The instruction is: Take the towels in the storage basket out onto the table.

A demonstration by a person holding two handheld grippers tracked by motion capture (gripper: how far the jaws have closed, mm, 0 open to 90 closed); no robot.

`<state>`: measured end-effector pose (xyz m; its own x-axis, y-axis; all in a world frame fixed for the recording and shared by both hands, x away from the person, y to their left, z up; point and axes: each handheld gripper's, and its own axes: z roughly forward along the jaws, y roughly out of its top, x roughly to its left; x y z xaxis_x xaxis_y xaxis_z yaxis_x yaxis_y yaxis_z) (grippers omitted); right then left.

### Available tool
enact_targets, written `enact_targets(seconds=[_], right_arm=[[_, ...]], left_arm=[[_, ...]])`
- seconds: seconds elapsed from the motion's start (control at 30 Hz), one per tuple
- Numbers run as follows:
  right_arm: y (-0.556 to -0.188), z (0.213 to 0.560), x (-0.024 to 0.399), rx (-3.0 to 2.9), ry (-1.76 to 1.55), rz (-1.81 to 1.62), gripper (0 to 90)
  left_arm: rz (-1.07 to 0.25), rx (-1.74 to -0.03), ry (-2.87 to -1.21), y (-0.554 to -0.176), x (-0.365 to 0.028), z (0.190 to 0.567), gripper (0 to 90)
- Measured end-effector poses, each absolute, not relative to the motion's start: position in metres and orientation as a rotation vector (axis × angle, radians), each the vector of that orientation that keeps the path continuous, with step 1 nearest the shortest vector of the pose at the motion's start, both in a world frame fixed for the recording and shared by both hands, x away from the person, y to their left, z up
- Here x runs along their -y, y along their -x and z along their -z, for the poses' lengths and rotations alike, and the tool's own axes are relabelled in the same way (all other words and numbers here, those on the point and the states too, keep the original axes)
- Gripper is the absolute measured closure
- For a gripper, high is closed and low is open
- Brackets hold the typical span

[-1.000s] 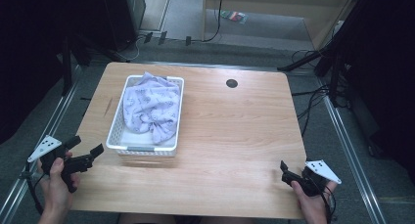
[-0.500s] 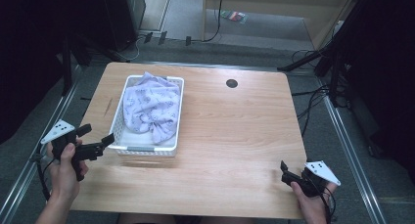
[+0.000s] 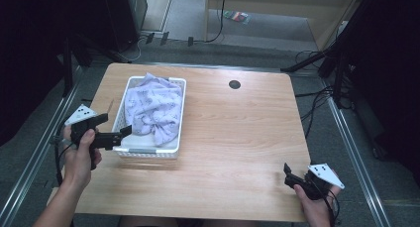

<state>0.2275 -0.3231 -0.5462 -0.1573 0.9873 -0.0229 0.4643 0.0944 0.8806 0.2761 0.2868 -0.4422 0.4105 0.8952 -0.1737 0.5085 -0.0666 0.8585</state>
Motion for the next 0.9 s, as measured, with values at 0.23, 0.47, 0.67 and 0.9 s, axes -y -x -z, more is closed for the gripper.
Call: enact_targets(seconds=[0.23, 0.47, 0.67, 0.9], right_arm=[[-0.227, 0.546, 0.323, -1.707, -1.438, -0.998, 7.6], [-0.227, 0.546, 0.323, -1.703, -1.438, -0.992, 7.5], [-0.227, 0.546, 0.322, -1.702, -1.432, -0.983, 7.2], [-0.227, 0.546, 0.322, -1.701, -1.429, -0.980, 7.0]], left_arm=[[-0.489, -1.243, -1.777, -0.296, -0.274, 0.440, 0.0], [-0.450, -1.265, -1.856, -0.321, -0.258, 0.440, 0.0], [-0.419, -1.290, -1.952, -0.343, -0.246, 0.443, 0.0], [-0.308, -1.312, -2.127, -0.375, -0.234, 0.453, 0.0]])
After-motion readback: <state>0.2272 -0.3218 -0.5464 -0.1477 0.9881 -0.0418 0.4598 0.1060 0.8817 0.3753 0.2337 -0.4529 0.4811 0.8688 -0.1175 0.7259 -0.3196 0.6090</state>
